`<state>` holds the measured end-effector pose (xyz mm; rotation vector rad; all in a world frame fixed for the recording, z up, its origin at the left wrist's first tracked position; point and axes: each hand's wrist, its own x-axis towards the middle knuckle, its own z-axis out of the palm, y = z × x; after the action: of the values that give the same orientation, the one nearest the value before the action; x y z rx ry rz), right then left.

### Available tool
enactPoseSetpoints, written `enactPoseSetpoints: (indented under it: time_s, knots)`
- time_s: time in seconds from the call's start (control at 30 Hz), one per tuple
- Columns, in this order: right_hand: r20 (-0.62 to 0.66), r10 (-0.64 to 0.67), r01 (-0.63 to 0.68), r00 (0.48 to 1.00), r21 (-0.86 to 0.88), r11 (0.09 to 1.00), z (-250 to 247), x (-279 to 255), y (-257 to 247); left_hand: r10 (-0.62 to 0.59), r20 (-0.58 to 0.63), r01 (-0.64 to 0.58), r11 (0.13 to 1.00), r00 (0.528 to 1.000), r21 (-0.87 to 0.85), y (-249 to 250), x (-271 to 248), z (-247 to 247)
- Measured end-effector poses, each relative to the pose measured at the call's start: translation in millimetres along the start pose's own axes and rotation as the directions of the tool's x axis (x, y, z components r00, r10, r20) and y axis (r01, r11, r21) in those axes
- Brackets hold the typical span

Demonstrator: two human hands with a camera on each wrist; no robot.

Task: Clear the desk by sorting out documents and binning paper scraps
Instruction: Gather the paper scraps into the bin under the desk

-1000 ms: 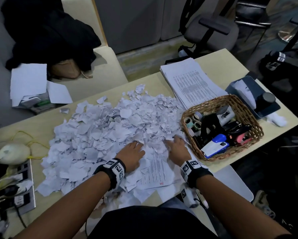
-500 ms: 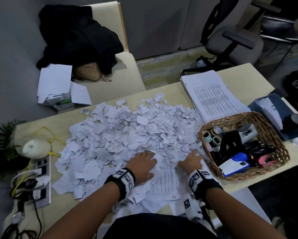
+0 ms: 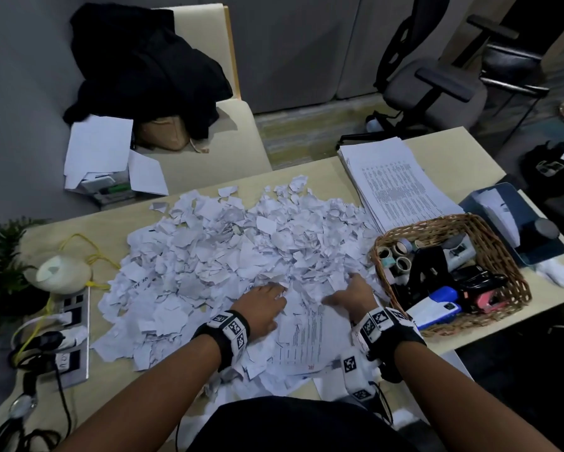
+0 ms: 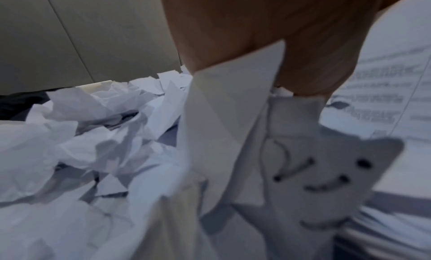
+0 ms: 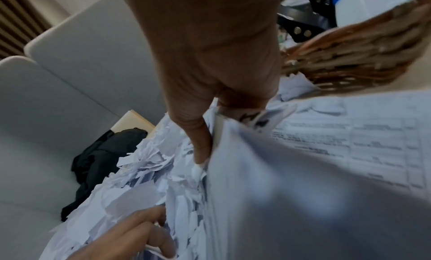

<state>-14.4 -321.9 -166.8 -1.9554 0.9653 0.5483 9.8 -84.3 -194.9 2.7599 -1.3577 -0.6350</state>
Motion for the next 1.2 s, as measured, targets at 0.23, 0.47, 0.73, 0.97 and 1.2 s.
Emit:
enactPoseSetpoints:
  time_s: [0.23, 0.47, 0.73, 0.97, 1.2]
  knots:
    - [0.028, -0.150, 0.151, 0.988, -0.303, 0.941, -28, -18, -32, -0.017, -0.061, 0.013, 0.998, 0.998, -0.063, 4, -8, -3]
    - [0.068, -0.346, 0.337, 0.936, -0.460, 0.822, -56, -41, -74, -0.087, -0.061, 0.079, 0.990, 0.994, -0.118, 4, -13, -3]
    - [0.058, -0.585, 0.464, 0.809, -0.673, 0.576, -87, -91, -113, -0.143, -0.013, 0.126, 0.906, 0.990, -0.404, -1, -3, -23]
    - [0.018, -0.767, 0.502, 0.642, -0.766, 0.402, -108, -127, -144, -0.524, -0.223, 0.091, 0.507, 0.822, -0.857, -17, -3, -56]
    - [0.023, -0.867, 0.658, 0.497, -0.662, 0.360, -108, -131, -153, -0.570, -0.047, -0.235, -0.262, 0.820, -0.936, -44, 1, -99]
